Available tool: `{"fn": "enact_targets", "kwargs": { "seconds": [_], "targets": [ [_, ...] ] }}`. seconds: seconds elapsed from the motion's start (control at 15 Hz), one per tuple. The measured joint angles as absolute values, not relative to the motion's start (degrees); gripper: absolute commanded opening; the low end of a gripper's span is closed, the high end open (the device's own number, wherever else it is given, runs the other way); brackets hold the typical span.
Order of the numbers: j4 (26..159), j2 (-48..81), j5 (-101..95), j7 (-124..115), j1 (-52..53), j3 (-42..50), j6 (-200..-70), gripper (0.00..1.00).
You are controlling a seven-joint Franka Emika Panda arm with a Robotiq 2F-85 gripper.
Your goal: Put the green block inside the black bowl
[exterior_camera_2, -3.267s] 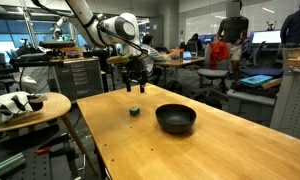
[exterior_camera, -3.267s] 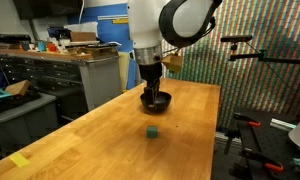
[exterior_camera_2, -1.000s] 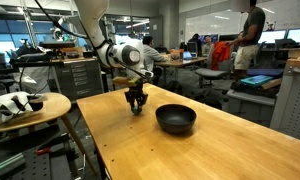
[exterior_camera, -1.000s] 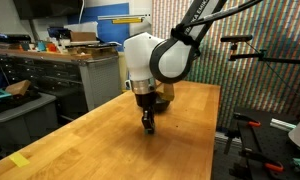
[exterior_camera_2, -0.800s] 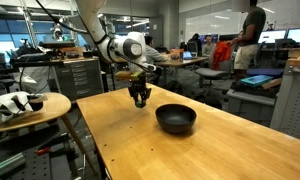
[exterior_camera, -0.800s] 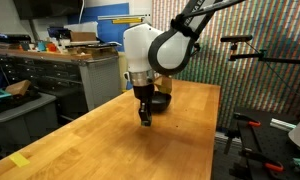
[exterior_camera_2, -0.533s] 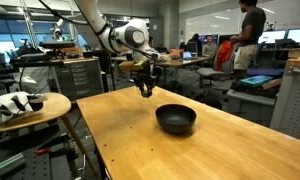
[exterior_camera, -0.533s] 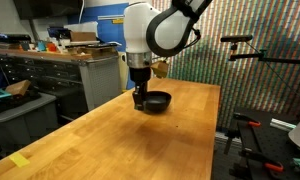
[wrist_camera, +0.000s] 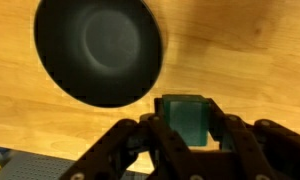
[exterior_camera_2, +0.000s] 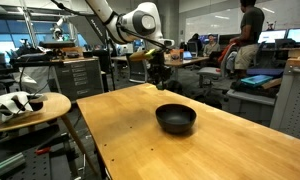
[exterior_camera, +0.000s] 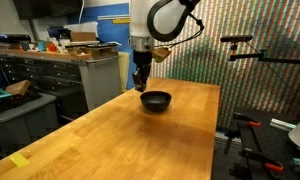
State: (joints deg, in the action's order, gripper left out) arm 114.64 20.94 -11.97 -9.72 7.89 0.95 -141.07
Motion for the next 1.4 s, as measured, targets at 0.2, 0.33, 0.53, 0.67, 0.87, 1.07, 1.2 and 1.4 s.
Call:
{"fn": "enact_targets", "kwargs": {
  "seconds": [0.2,0.33,0.53,0.67,0.87,1.07,1.2,1.4],
  "targets": [
    [114.6,21.3,-12.0,-12.4,6.8,2.6,-141.1,0.18],
    [114.6,21.8,-12.0,-14.3,6.2,3.6,-141.2,0.18],
    [114.6,23.1,-11.9,-17.3,5.5,4.7,-141.7,0.18],
    [114.6,24.5,-11.8,-19.0,5.1,5.3,-142.4,0.19],
    [114.3,27.3,-10.5,-21.0,4.7,5.9,-144.0,0.19],
    [113.5,30.5,-8.5,-22.0,4.4,6.5,-145.7,0.19],
    [112.6,32.4,-7.0,-22.4,4.1,6.6,-146.3,0.64],
    [111.7,34.1,-5.1,-23.0,3.9,6.8,-146.8,0.81]
  ]
}}
